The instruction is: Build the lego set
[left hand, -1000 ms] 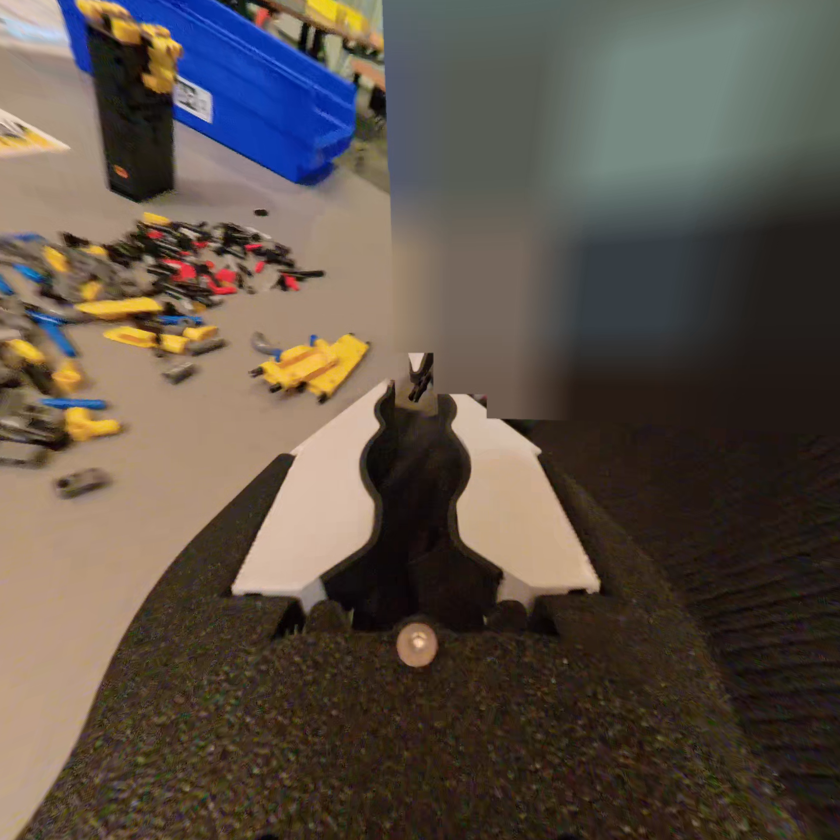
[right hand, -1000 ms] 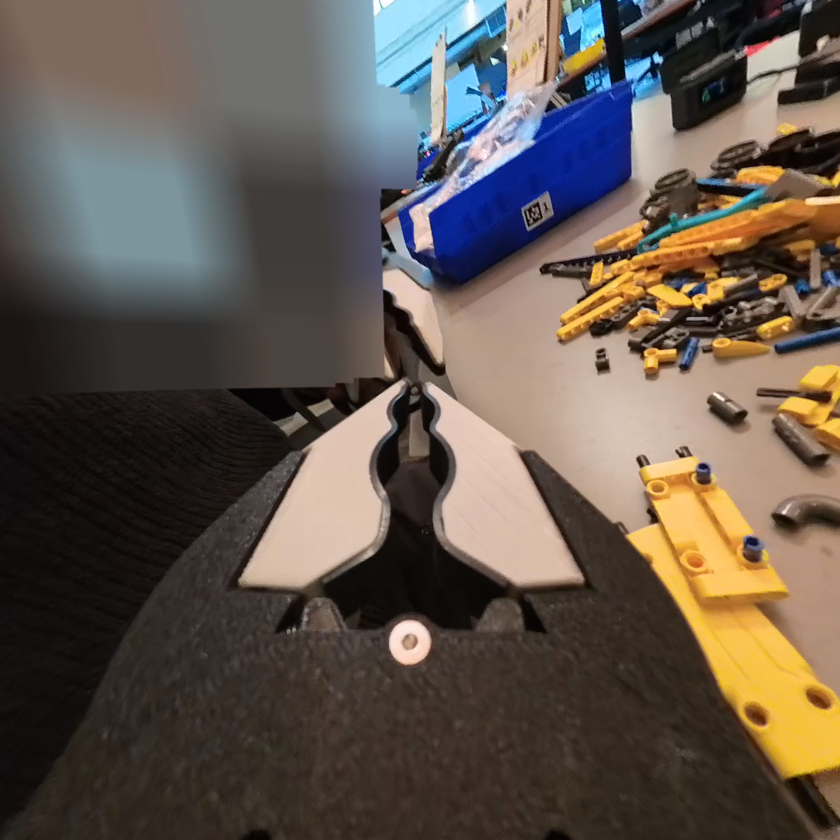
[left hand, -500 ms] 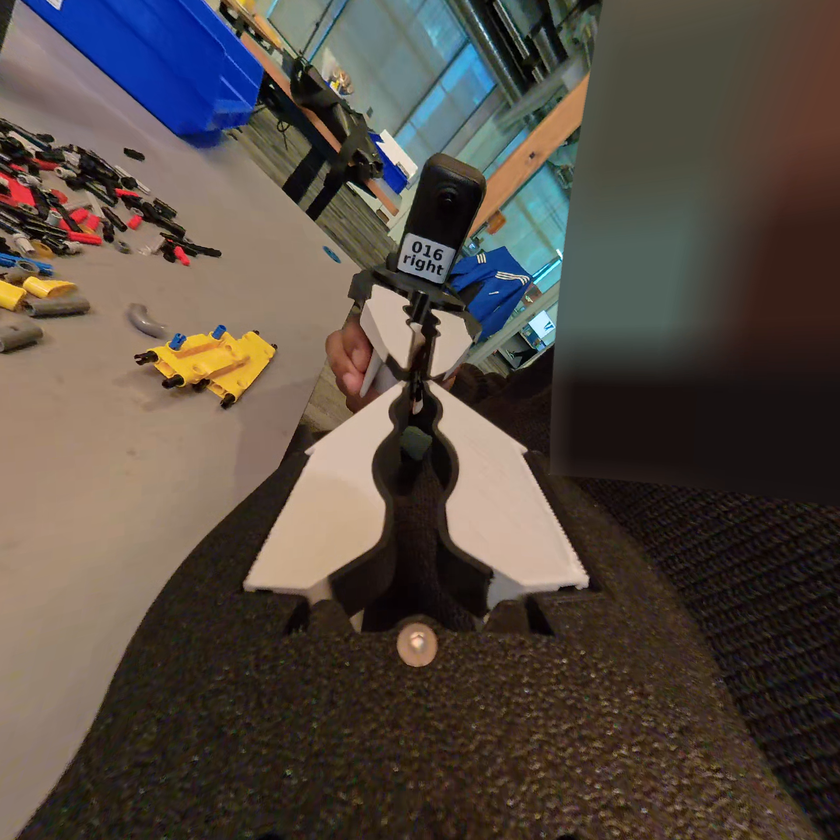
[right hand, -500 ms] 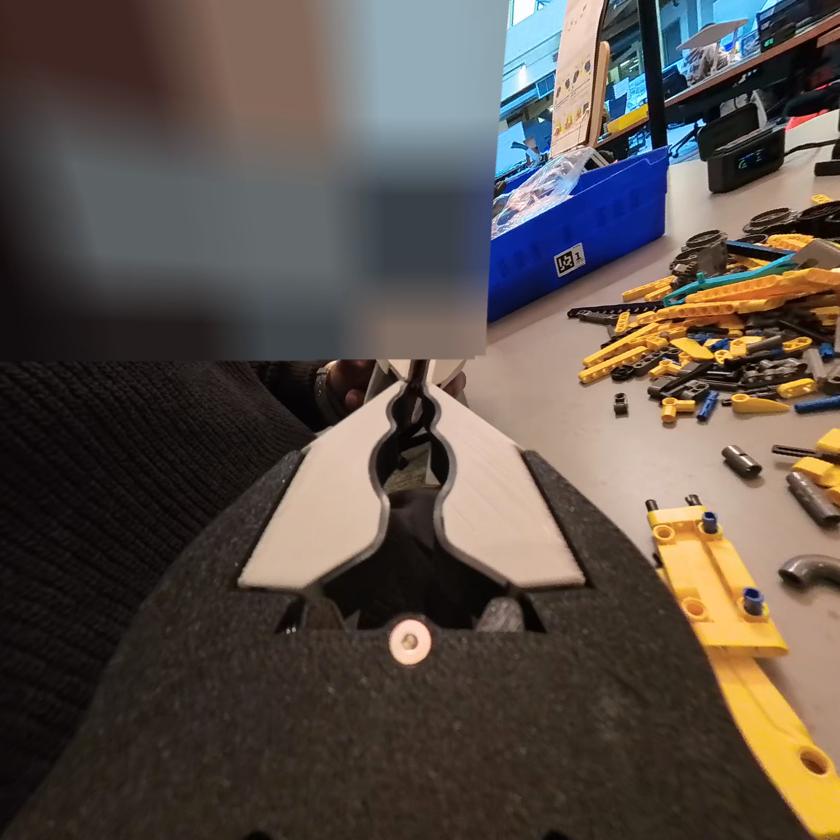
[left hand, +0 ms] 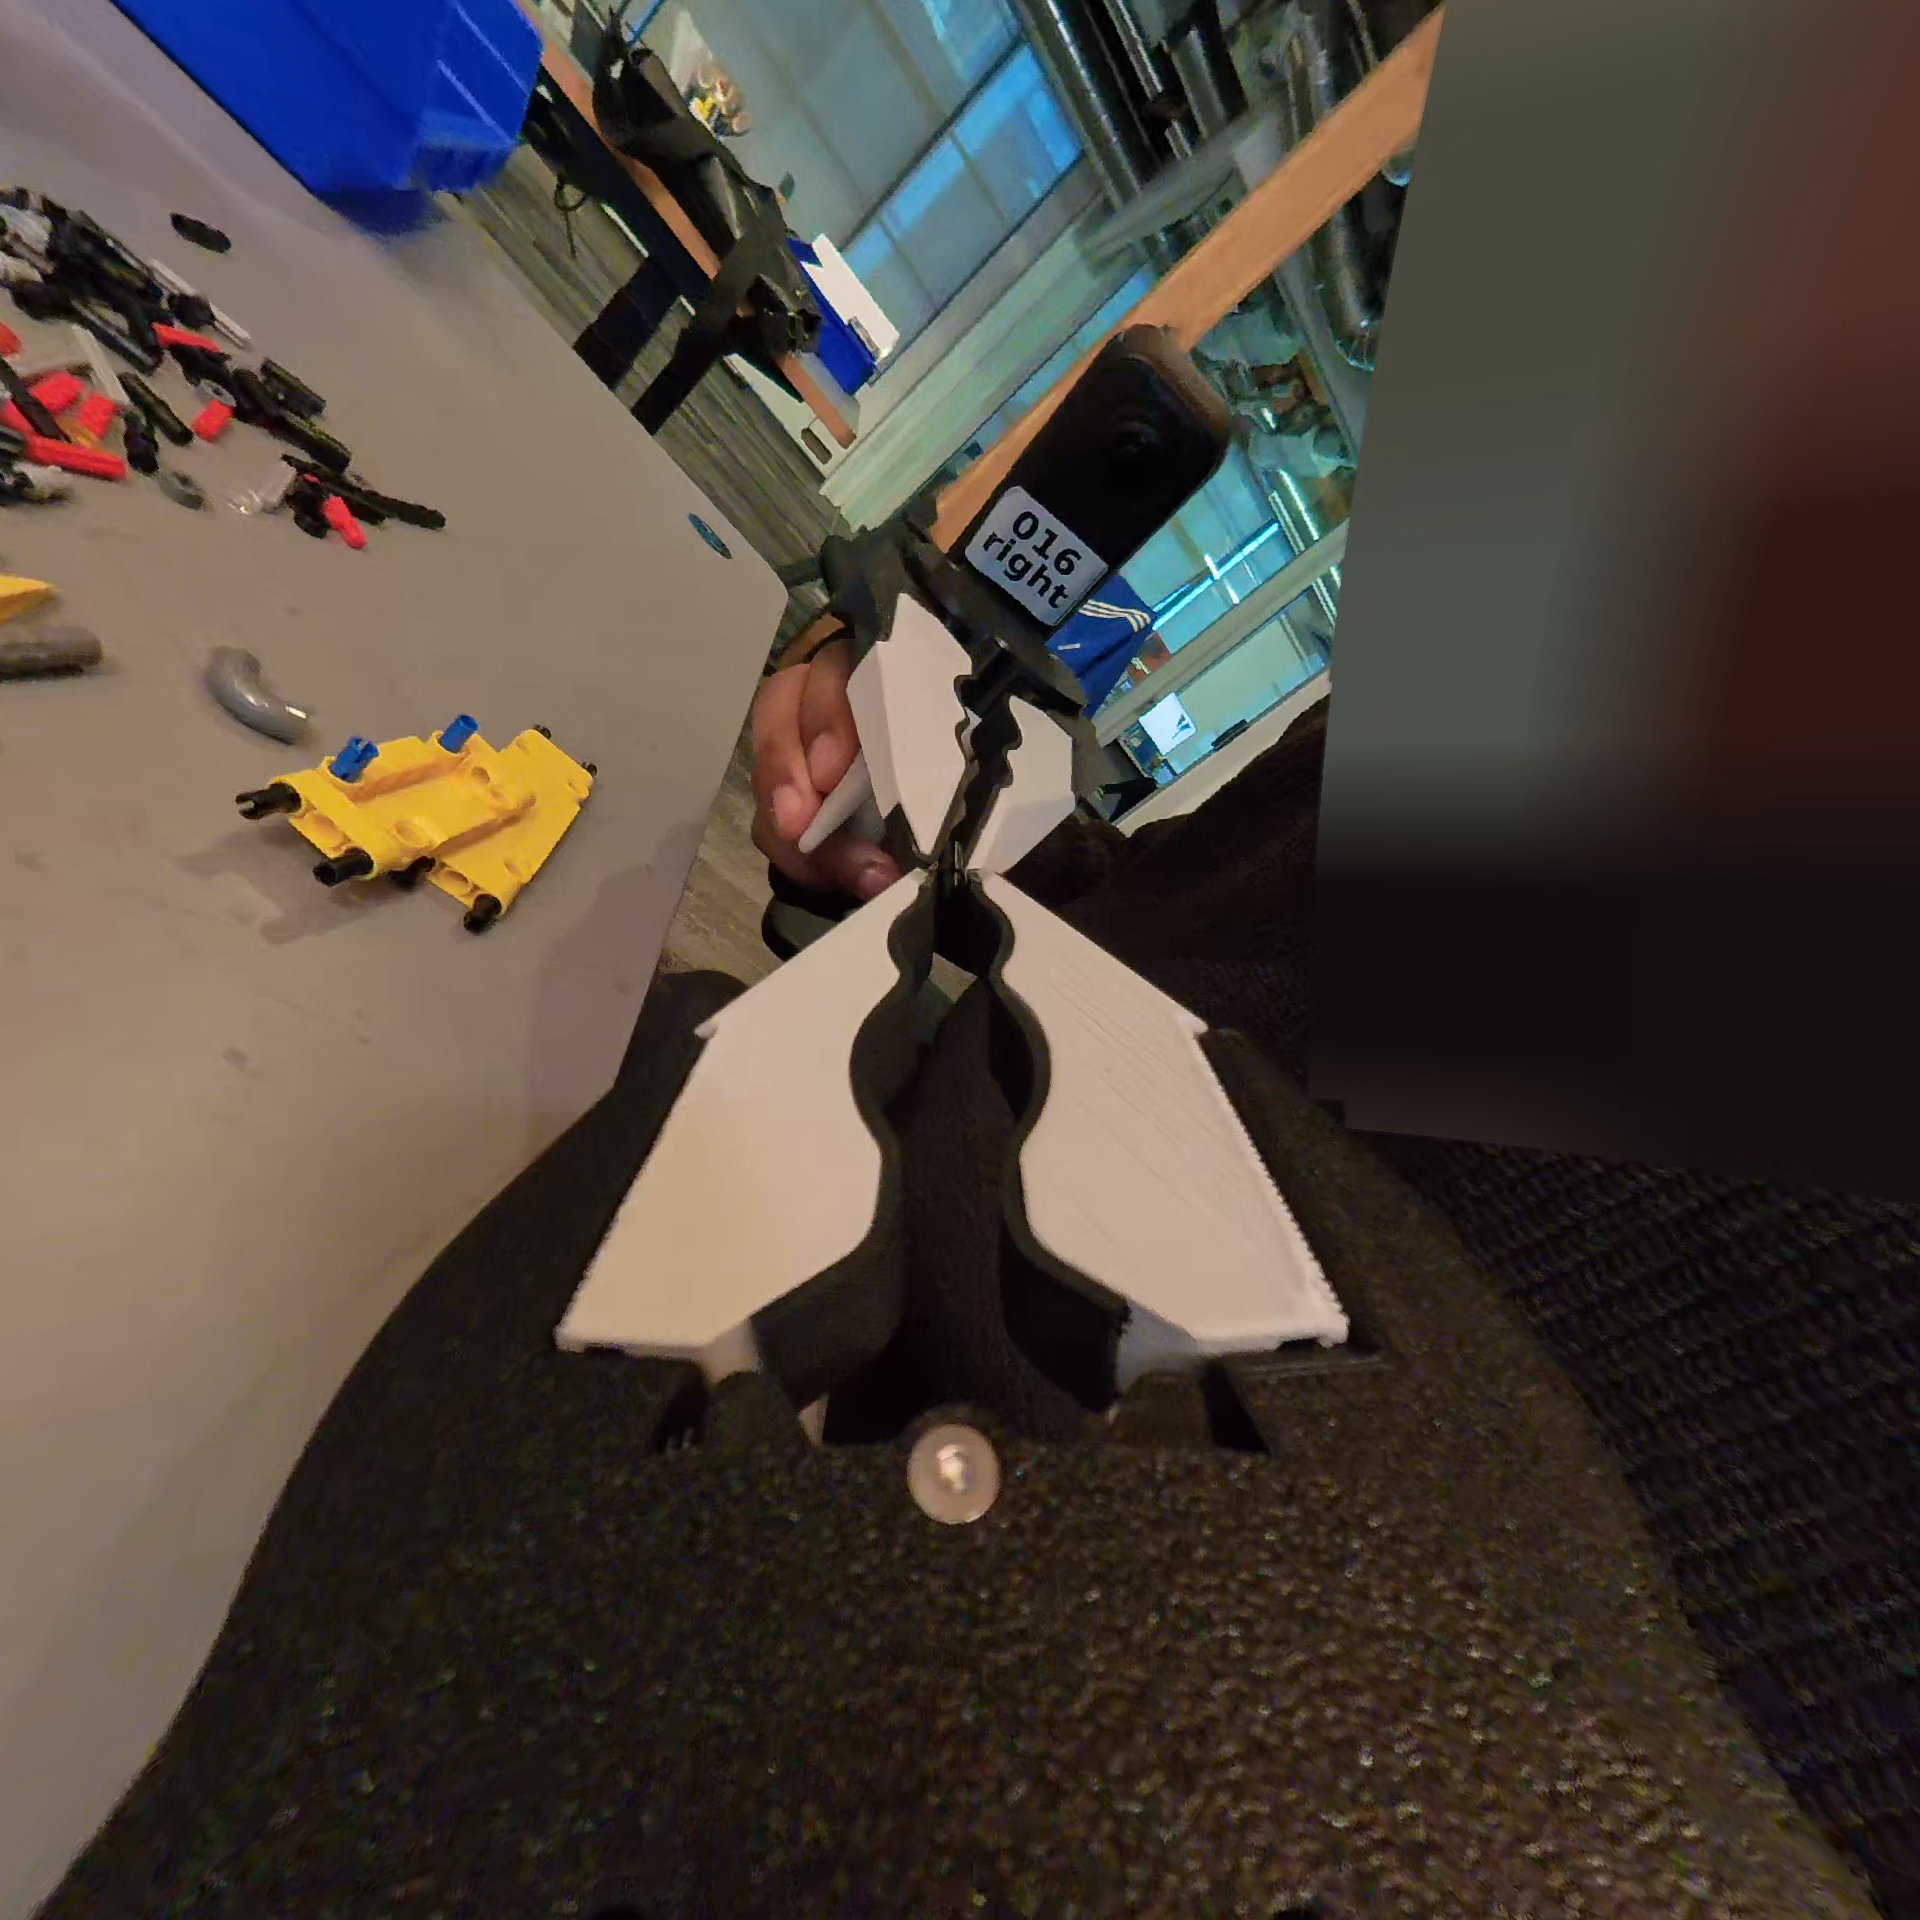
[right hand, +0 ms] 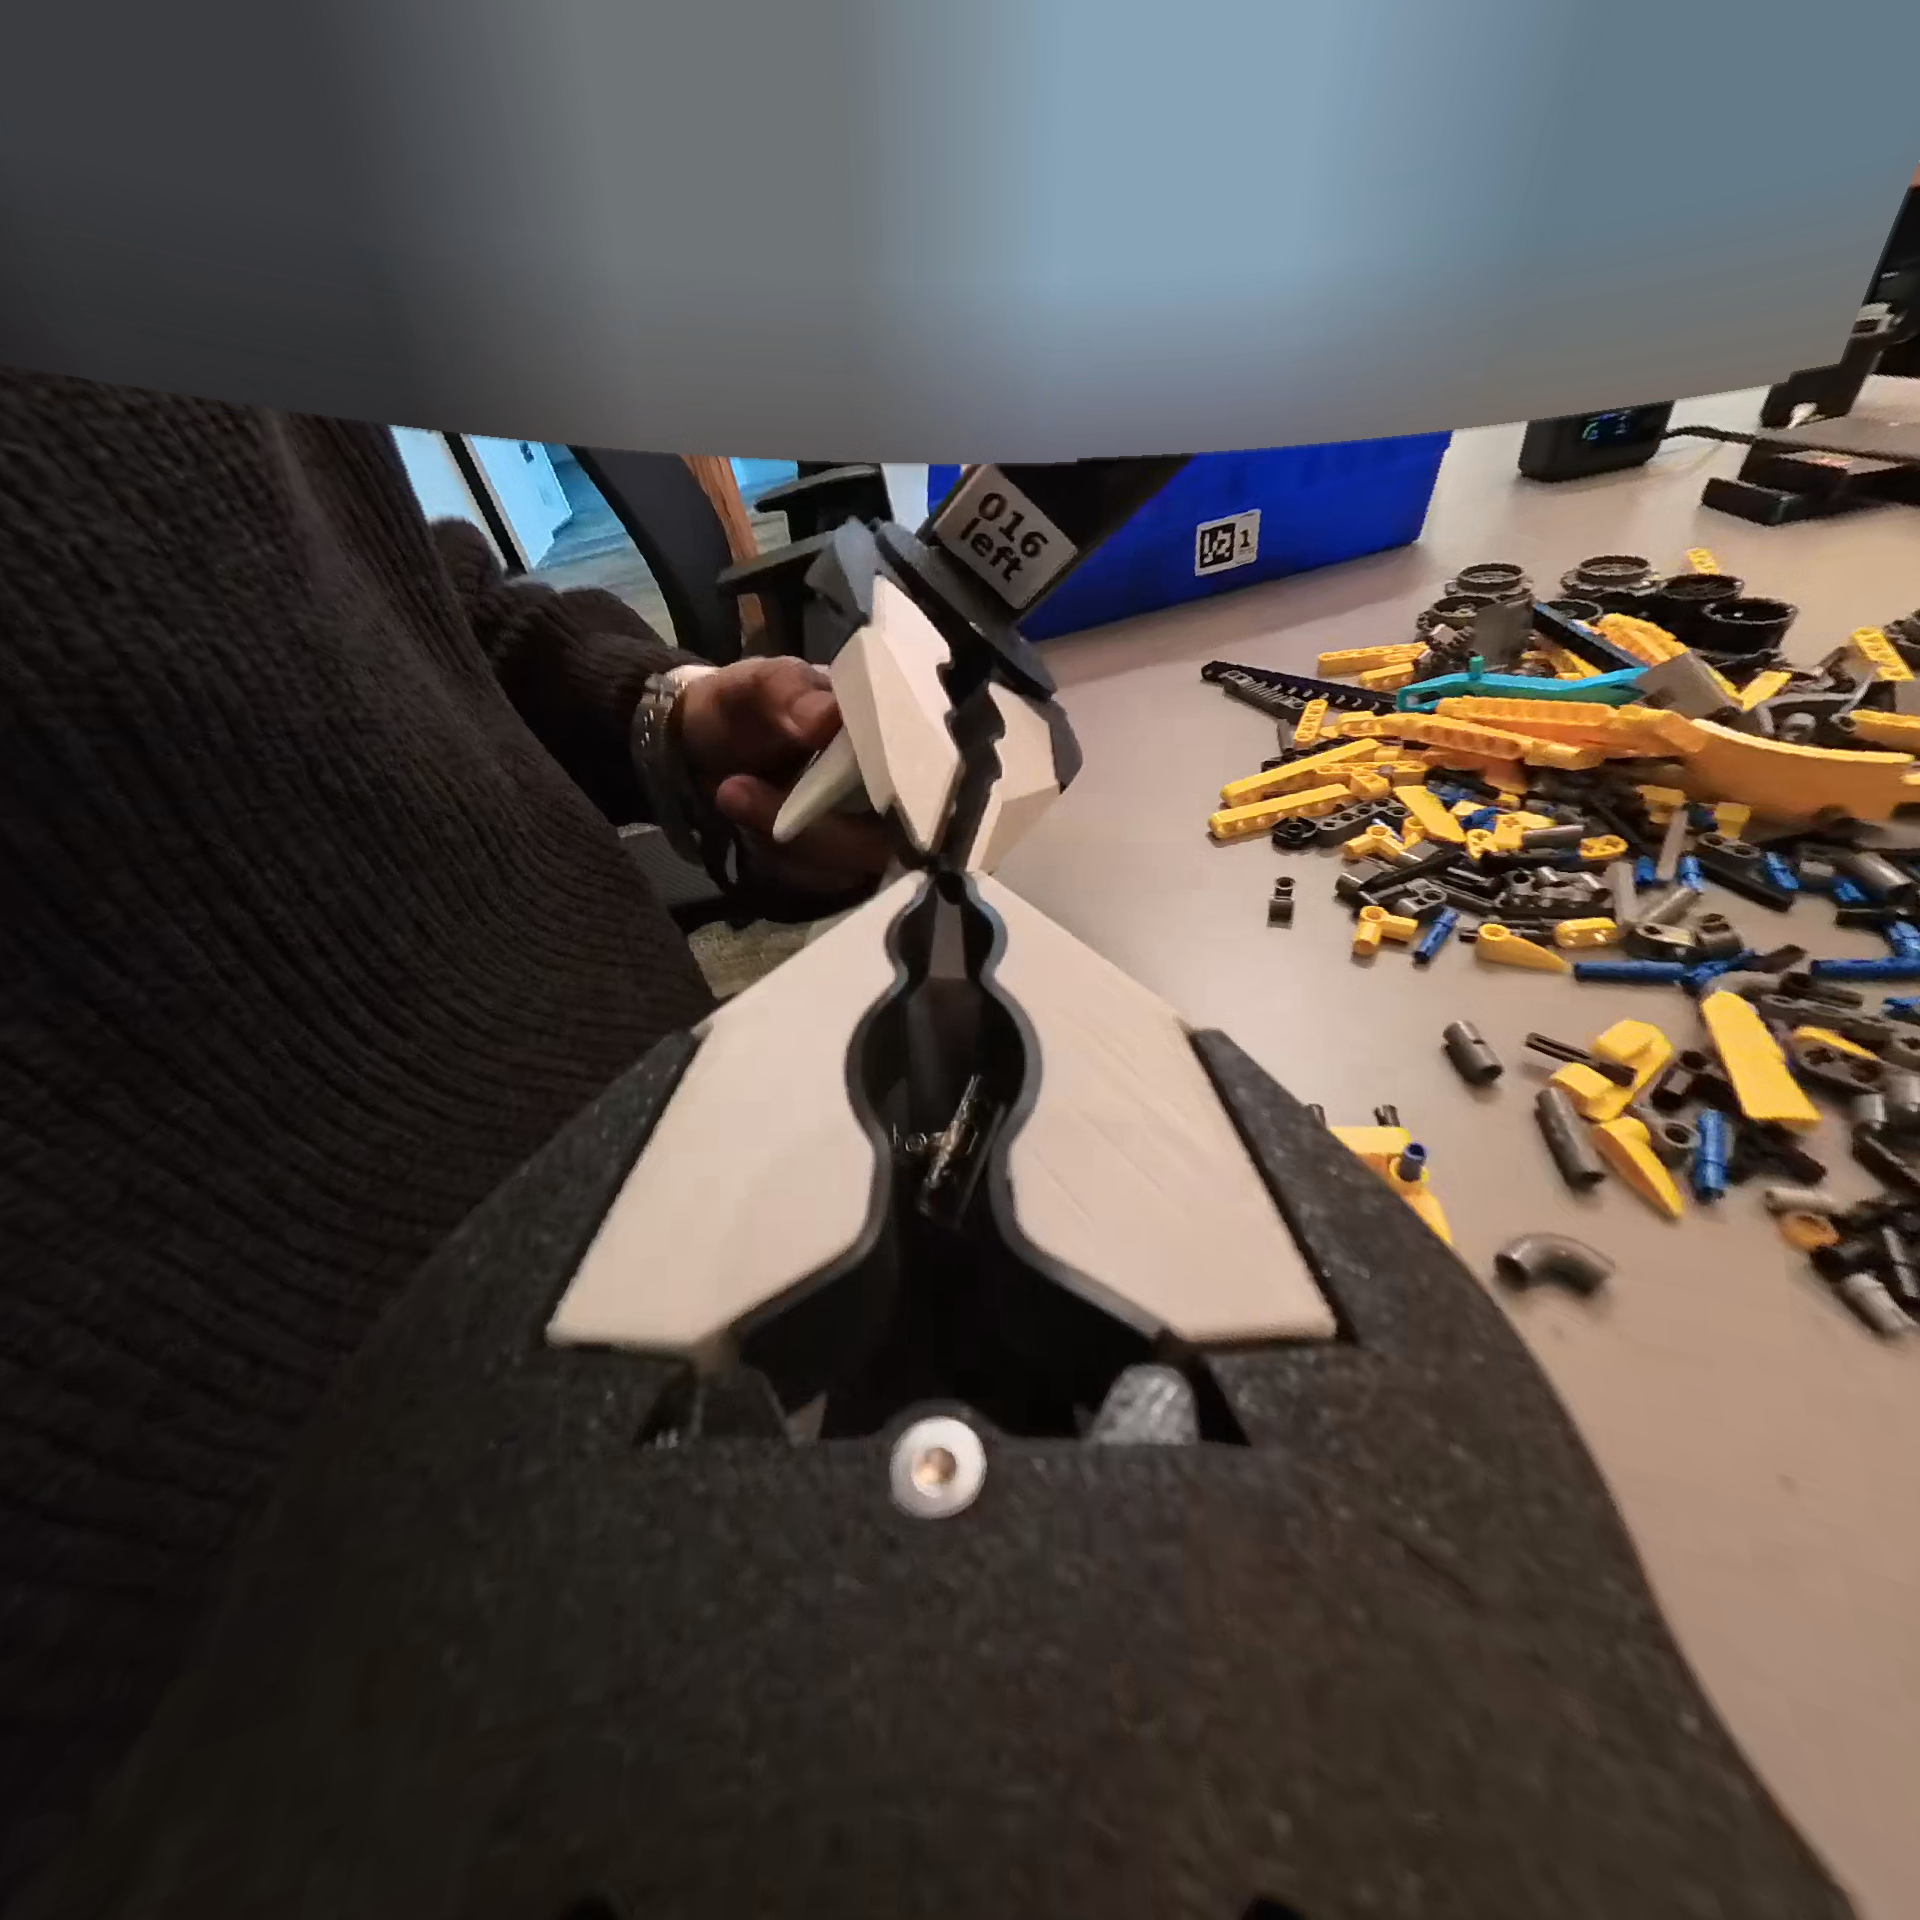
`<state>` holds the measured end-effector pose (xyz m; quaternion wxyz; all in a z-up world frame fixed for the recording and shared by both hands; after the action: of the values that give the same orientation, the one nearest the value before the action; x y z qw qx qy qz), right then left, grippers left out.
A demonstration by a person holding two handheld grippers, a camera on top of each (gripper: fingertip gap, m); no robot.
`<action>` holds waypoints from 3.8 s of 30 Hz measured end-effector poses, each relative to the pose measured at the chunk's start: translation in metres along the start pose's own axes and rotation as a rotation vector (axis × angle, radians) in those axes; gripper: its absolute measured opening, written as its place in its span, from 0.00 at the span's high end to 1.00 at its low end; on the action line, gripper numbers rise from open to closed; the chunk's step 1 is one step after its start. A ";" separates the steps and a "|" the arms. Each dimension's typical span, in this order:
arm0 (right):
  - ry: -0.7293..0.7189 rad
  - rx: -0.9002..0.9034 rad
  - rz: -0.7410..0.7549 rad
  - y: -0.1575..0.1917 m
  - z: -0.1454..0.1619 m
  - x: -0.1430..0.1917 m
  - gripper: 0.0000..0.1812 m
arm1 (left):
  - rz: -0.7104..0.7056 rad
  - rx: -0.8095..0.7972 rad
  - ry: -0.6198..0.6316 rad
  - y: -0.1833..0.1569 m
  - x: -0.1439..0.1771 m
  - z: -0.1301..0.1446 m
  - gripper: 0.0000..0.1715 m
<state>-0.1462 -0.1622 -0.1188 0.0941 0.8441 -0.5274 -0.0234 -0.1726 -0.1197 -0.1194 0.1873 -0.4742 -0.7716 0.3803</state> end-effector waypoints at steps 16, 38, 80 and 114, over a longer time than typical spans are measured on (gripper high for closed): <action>0.652 0.074 0.318 -0.064 0.035 0.080 0.98 | -0.406 -0.652 0.325 0.070 -0.052 -0.029 0.65; 1.024 0.205 0.254 -0.078 0.043 0.077 0.98 | -0.473 -0.634 0.327 0.085 -0.043 -0.034 0.75; 0.718 0.224 0.154 -0.055 0.012 0.051 0.98 | -0.252 -0.564 0.253 0.054 -0.057 -0.023 0.95; 0.580 -0.212 0.029 -0.043 0.024 0.028 0.97 | -0.424 -0.639 0.205 0.046 -0.033 0.004 0.98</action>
<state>-0.0987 -0.1725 -0.1491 0.3287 0.7933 -0.4852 0.1647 -0.1321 -0.1384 -0.1541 0.1808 -0.3744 -0.9091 0.0247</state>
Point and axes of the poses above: each gripper's, where its closed fingertips meet, x back along the fingers, z out of its underside, y = z × x across the jaws, the point moved 3 cm from there along x, back along the fingers, and after that the axes turned 3 degrees about -y, right-handed, at the moved point
